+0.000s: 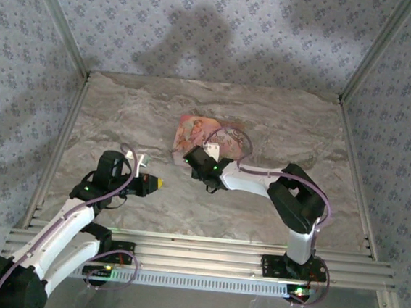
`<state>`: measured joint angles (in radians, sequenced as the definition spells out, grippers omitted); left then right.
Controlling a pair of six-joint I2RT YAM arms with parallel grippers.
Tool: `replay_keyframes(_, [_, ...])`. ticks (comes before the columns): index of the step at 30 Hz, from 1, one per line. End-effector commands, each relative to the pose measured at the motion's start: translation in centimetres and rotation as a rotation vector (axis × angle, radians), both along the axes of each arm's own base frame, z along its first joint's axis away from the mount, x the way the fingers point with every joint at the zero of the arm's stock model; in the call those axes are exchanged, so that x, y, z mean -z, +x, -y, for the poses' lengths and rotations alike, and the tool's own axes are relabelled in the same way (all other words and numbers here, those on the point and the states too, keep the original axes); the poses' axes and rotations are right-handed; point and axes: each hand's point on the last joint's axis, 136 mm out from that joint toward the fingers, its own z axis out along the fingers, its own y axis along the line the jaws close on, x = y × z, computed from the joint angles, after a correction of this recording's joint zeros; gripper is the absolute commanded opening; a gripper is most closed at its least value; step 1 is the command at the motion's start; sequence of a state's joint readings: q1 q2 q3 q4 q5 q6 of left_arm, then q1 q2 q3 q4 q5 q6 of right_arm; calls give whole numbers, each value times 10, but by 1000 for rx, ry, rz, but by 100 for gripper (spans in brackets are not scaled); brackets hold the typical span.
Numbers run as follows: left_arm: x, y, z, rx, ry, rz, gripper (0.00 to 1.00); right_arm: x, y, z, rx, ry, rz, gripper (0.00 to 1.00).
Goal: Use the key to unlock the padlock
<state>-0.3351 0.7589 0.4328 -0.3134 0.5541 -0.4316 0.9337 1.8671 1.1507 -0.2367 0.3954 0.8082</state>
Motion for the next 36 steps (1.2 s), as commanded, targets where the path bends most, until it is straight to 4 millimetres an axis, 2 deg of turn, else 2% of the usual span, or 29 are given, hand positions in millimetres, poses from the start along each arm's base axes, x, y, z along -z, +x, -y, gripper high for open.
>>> replay_keyframes(1, [0,-3,4,28,-16,-3,0,-2,8,3,42,-13,25,50])
replay_keyframes(14, [0,-6,4,28,-24,-1,0,4,11,10,58,-74,48,50])
replay_keyframes(15, [0,-6,4,28,-23,-1,0,-5,16,3,60,-56,65,50])
replay_keyframes(23, [0,-7,5,34,-28,-4,0,-3,18,1,59,-76,76,48])
replay_keyframes(31, [-2,-8,5,33,-34,-1,0,0,20,0,59,-86,76,45])
replay_keyframes(36, [-3,-9,5,34,-36,1,0,0,23,0,64,-85,77,39])
